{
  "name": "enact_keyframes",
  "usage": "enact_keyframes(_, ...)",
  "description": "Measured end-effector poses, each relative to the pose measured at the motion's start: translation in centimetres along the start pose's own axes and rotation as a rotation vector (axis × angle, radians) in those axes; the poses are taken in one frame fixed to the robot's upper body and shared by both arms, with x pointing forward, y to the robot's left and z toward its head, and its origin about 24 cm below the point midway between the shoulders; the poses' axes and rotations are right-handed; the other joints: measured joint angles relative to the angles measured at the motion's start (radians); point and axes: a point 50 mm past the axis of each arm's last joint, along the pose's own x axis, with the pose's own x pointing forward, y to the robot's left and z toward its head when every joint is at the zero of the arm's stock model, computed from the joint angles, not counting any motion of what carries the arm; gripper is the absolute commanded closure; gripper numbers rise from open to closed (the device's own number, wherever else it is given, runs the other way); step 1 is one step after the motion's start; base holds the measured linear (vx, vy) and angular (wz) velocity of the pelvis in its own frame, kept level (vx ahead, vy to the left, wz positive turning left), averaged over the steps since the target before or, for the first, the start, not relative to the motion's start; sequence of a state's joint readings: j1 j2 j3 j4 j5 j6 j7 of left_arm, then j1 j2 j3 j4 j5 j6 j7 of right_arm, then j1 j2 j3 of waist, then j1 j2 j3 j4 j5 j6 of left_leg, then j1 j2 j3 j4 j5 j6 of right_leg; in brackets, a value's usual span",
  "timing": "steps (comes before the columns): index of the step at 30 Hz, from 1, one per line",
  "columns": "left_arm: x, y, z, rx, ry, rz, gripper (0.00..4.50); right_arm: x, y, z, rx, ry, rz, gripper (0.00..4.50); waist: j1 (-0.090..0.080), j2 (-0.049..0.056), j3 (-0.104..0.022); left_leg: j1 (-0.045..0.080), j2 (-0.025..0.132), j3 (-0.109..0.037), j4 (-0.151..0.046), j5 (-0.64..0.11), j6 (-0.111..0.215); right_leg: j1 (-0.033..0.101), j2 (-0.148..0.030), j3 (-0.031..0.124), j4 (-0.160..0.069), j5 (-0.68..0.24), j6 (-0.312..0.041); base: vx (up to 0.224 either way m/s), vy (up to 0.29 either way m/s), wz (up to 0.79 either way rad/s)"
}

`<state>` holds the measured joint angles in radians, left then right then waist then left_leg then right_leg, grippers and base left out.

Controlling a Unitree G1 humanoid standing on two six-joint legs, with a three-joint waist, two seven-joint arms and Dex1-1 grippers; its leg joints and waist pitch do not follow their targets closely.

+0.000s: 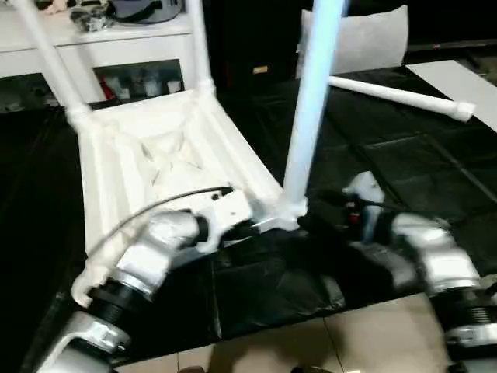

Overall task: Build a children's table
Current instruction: Rotate leg to tighten

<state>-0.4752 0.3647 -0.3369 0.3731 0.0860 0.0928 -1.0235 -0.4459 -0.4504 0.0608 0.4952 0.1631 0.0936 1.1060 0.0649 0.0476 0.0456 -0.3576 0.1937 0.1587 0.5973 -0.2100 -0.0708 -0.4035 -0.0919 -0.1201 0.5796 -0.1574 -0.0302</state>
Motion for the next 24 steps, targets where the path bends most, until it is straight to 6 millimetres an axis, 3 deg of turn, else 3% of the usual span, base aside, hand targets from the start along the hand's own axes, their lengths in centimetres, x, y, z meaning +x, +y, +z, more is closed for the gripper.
enact_keyframes(5, -1.2, -0.1, -0.5, 0.071, 0.01, -0.158, 4.5, -0.4, -0.2, 1.1, -0.079, 0.034, 0.125, 0.08, 0.032, -0.001, 0.0, 0.005, 0.0, 0.002, 0.001, 0.0, 0.0, 0.0, -0.001, 0.0, 0.0, 0.0, 0.0, 0.0, 0.0, 0.0)
enact_keyframes(16, -0.7, -0.3, 0.1, 0.158, 0.002, -0.295, 4.5, 1.7, 1.9, 0.9, -0.111, 0.075, 0.374, 0.69, 0.054, -0.002, 0.0, 0.005, 0.0, 0.008, 0.002, 0.0, 0.001, 0.0, -0.002, 0.002, 0.001, 0.0, 0.0, 0.0, 0.0, 0.0)
enact_keyframes(24, -0.5, -0.3, 0.1, 0.17, -0.006, -0.312, 4.5, 2.3, 2.5, 0.4, -0.1, 0.09, 0.429, 1.33, 0.054, -0.004, -0.001, 0.006, 0.0, 0.008, 0.002, 0.0, 0.0, 0.0, -0.002, 0.002, 0.002, 0.0, 0.0, 0.0, 0.0, 0.0)
